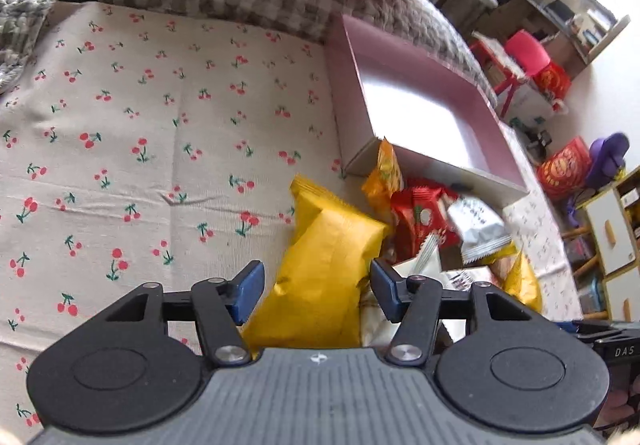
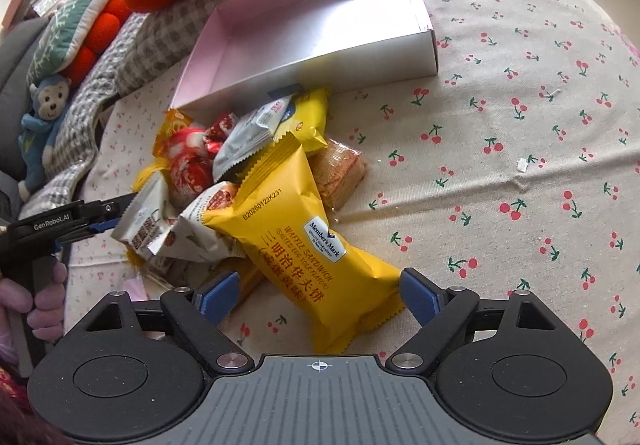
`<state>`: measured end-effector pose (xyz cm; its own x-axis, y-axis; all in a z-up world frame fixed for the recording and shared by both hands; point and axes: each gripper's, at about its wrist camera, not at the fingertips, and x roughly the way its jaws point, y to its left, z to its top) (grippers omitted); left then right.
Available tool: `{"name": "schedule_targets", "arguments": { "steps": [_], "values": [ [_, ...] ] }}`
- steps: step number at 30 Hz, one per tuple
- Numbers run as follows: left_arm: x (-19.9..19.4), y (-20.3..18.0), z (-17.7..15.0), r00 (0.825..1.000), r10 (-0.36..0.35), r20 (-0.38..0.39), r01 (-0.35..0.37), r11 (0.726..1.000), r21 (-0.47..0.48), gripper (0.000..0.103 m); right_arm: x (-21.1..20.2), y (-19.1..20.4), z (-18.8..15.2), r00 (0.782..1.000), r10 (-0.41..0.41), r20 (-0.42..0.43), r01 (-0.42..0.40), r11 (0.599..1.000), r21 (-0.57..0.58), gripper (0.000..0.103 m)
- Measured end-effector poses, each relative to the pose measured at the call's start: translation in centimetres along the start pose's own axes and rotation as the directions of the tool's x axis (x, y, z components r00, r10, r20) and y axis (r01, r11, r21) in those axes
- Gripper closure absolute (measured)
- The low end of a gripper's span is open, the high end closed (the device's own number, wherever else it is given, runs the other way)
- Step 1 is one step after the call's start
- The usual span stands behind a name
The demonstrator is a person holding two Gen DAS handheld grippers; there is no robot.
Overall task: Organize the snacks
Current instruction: 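Grasp a yellow bread packet with the left tool while the right tool grasps another, then carry both yellow packets into the pink box and open both tools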
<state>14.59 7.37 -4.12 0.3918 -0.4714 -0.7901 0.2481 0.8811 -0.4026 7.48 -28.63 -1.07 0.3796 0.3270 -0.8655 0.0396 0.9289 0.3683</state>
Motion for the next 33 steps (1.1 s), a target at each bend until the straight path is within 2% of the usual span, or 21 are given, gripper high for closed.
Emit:
{"name": "schedule_targets", "arguments": {
  "steps": [6,8,9,11,13,14,16,17,28,31,32,33],
  "values": [
    [0.5,-0.5,-0.4,0.999,0.040,-0.020,-0.039,0.999,0.033,0.048,0.8,0.6,-0.3,0.998,-0.069,0.013,0.069,0.996,-0.057,0.025],
    [0.4,-0.5,-0.5,0.999,0.050,-0.020,-0.050,0.998,0.028,0.050,0.9,0.9,-0.4,0.996,-0.083,0.024,0.085,0.993,-0.077,0.028],
    [0.5,-0.6,-0.6,0.998,0.065,-0.023,-0.065,0.998,0.026,0.054,0.9,1.0,-0.5,0.995,-0.090,0.029,0.093,0.992,-0.087,0.029],
    [0.5,-1.0,-0.8,0.996,0.088,-0.022,-0.086,0.995,0.058,0.058,1.0,1.4,-0.7,0.993,-0.113,0.042,0.117,0.986,-0.119,0.046],
    [0.5,-1.6,-0.9,0.994,0.105,-0.018,-0.103,0.991,0.081,0.063,0.9,1.6,-0.7,0.992,-0.119,0.049,0.125,0.984,-0.131,0.053],
    [0.4,-1.7,-1.0,0.994,0.110,-0.016,-0.108,0.990,0.087,0.064,0.7,1.6,-0.7,0.993,-0.109,0.050,0.115,0.985,-0.125,0.064],
    [0.3,-1.7,-0.9,0.993,0.121,-0.015,-0.119,0.989,0.087,0.066,0.4,1.6,-0.6,0.995,-0.087,0.047,0.092,0.990,-0.111,0.076],
    [0.2,-1.7,-0.9,0.992,0.123,-0.014,-0.122,0.989,0.083,0.067,0.2,1.5,-0.6,0.995,-0.082,0.048,0.087,0.991,-0.105,0.078],
    [-1.0,-1.4,-1.0,0.987,0.159,-0.011,-0.158,0.987,0.040,0.069,-1.0,1.0,-0.5,0.997,-0.046,0.060,0.050,0.996,-0.077,0.093],
    [-1.5,-1.7,-1.0,0.986,0.167,-0.003,-0.167,0.985,0.044,0.069,-1.4,1.1,-0.6,0.997,-0.050,0.056,0.056,0.994,-0.097,0.092],
    [-1.7,-1.7,-1.0,0.986,0.169,0.000,-0.169,0.985,0.044,0.069,-1.4,1.0,-0.6,0.998,-0.045,0.046,0.050,0.993,-0.107,0.086],
    [-1.8,-1.7,-1.0,0.985,0.174,0.002,-0.174,0.984,0.043,0.069,-1.3,1.0,-0.7,0.998,-0.050,0.040,0.054,0.992,-0.115,0.086]
  ]
}}
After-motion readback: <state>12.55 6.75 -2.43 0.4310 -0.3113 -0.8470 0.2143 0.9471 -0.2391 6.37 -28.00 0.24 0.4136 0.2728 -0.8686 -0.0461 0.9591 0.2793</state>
